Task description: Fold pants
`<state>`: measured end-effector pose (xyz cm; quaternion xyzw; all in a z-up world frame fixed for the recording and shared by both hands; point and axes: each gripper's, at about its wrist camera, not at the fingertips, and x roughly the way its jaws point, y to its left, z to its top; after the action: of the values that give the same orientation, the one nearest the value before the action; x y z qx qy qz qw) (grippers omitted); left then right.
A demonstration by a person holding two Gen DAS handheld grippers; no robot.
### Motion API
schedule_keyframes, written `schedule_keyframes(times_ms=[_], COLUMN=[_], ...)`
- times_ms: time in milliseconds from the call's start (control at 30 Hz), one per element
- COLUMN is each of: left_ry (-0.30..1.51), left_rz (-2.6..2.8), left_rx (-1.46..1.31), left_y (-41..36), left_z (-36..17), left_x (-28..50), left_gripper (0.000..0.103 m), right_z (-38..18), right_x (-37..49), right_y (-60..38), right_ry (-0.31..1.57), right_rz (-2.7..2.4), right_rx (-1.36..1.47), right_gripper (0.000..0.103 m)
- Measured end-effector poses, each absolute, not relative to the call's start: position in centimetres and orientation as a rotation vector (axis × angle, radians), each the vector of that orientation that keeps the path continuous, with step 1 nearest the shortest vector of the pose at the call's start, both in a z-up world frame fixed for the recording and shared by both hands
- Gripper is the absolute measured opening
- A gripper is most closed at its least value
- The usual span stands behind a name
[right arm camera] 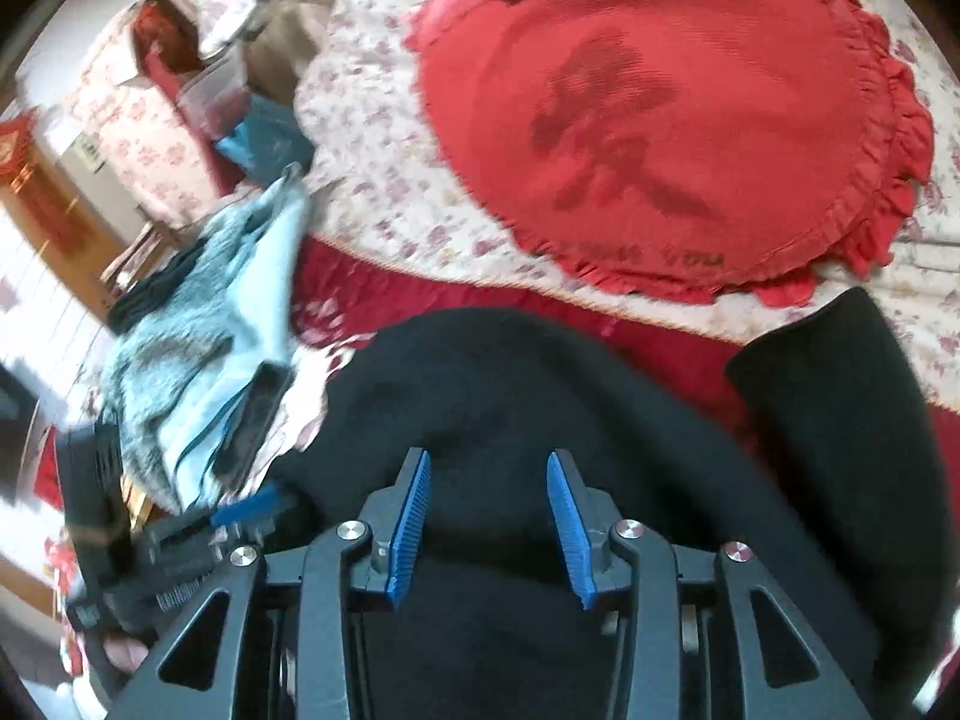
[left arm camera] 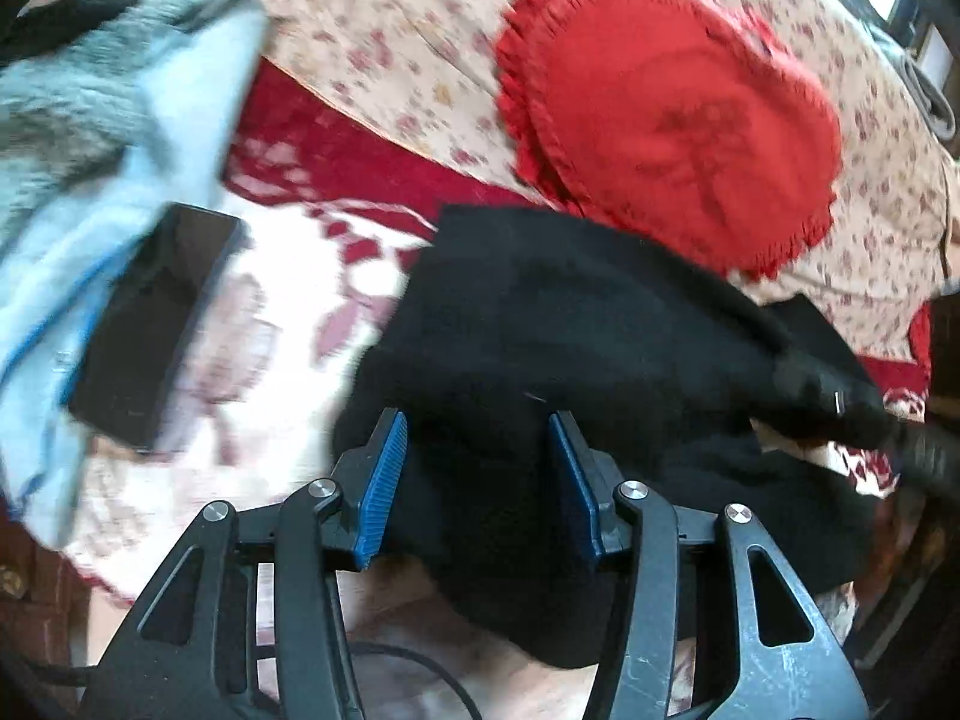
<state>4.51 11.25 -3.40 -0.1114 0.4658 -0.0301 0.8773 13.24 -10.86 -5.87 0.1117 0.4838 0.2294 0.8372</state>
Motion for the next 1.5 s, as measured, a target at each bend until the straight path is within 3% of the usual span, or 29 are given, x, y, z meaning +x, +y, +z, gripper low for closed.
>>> schedule_keyframes(times_ms=[233,300,400,733,1067,1267,1500], left_ry=[0.956,0.960,0.960,0.955,0.904,0.901,0.993], left_rz=[0.080,0.094,0.097,0.109,0.077,0.029,-0.055], left_rx=[-0.233,-0.245,-0.261,-0.290,-0.286,-0.251,-0.201], left_y=[16.7,17.7,18.2,19.2,18.2,15.8,12.0], left_z=[-2.3,-2.5,-2.4,-2.0,0.2,0.4,-2.9], left_x=[2.3,1.9,1.2,0.4,0.7,1.6,3.4], left_gripper=[0.048,0.048,0.048,0.048,0.048,0.048,0.048], right_z=[-4.9,-5.6,-7.8,-10.6,-4.4,-3.3,-4.0], right_x=[5.6,3.5,1.7,2.1,7.9,6.8,14.9], right_y=[-3.7,-1.3,1.6,5.0,1.1,-0.3,-6.1], right_ry=[0.967,0.958,0.970,0.870,0.909,0.917,0.957], right_rz=[0.722,0.742,0.729,0.542,0.691,0.724,0.479], right_rx=[0.031,-0.079,-0.241,-0.649,-0.040,-0.053,0.028], right_gripper=[0.042,0.047,0.047,0.047,0.047,0.047,0.047])
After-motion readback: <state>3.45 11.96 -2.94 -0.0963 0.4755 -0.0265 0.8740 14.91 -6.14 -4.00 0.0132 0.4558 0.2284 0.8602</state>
